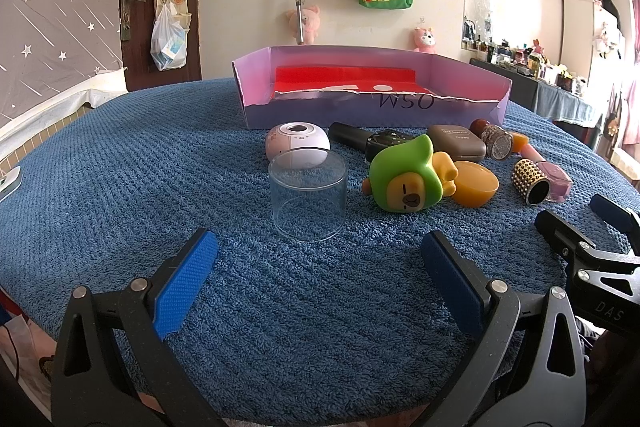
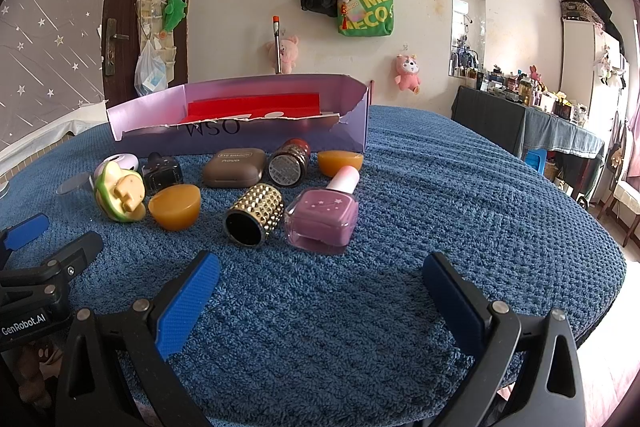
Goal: Organize rigid objects
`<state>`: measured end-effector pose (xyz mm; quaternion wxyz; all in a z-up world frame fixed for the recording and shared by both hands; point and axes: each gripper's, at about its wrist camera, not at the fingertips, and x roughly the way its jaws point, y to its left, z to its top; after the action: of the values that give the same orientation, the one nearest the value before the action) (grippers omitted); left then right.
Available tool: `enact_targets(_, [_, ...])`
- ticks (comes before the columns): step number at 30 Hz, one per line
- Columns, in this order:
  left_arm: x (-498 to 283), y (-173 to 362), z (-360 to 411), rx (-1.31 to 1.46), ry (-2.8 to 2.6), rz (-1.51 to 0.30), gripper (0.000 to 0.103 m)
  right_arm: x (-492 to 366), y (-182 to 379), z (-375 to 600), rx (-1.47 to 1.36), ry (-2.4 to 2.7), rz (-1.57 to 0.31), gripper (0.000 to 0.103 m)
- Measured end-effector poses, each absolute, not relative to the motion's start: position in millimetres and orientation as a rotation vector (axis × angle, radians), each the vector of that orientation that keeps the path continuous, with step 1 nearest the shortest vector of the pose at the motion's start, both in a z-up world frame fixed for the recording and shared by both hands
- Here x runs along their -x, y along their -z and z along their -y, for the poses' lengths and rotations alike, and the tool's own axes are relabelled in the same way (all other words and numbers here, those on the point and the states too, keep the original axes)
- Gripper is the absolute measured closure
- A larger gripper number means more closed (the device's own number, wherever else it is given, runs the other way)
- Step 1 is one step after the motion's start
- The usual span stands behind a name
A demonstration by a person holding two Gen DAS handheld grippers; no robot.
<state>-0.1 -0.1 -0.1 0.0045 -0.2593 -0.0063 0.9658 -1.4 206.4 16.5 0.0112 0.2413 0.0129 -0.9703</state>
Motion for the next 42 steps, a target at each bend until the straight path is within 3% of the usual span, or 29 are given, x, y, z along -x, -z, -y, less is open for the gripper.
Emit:
enact_targets(27, [2,0,6,0.821,-3.014,0.001,0.000,1,-18,-206,-0.741,3.030,-0.074,0.000])
enact_targets(34, [2,-26,4,0.699,-3.066,-0.031,0.000,6,-31,-201,-0.696,3.044,-0.116,0.000])
enact_targets(42, [21,-31,21,0.799,-3.048,0.065,0.000,19,-50,-208,-0.693,3.053,-0.068,0.000])
